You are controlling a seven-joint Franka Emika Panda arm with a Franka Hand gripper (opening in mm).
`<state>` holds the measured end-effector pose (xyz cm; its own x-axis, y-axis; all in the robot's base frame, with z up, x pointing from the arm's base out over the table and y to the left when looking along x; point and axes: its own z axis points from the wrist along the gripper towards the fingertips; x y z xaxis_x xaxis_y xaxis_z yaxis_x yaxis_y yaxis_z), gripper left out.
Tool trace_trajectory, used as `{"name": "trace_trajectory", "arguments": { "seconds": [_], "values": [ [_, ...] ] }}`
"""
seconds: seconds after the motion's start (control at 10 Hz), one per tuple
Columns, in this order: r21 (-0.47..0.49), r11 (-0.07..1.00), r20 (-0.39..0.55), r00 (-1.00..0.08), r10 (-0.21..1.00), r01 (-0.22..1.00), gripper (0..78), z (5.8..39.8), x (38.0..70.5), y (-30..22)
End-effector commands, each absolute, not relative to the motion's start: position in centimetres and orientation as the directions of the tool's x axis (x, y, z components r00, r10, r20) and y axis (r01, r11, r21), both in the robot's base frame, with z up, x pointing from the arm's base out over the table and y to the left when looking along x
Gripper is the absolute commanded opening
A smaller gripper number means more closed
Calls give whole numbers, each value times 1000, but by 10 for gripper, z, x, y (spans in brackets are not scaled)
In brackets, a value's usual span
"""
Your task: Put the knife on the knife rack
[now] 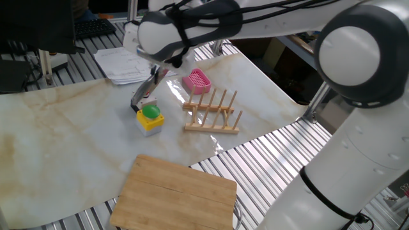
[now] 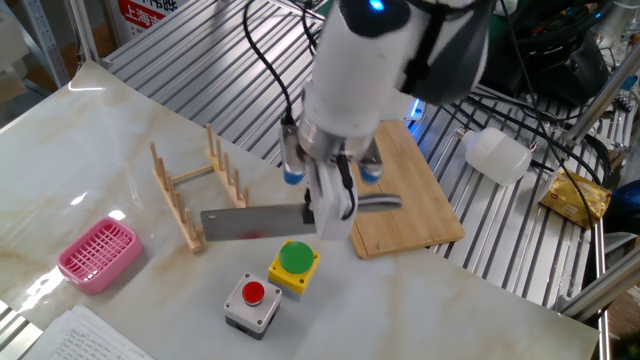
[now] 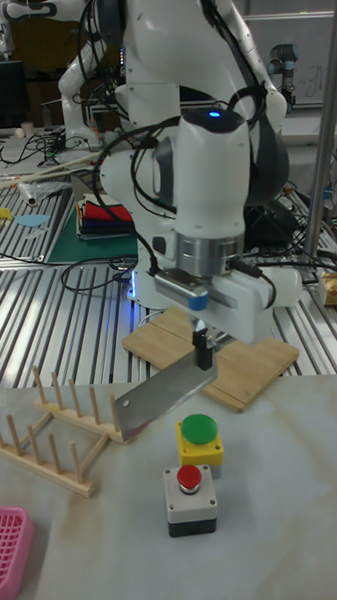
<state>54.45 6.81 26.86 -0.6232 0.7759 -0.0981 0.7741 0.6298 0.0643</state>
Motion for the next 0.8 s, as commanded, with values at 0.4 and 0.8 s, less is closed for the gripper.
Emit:
{"name": "trace_trajectory", "arguments": {
  "seconds": [0.4,0.8],
  "values": [
    [62,698,-105,-691,716,714,26,282,545,40],
    [56,728,-108,-721,685,683,26,283,544,23]
  ]
}}
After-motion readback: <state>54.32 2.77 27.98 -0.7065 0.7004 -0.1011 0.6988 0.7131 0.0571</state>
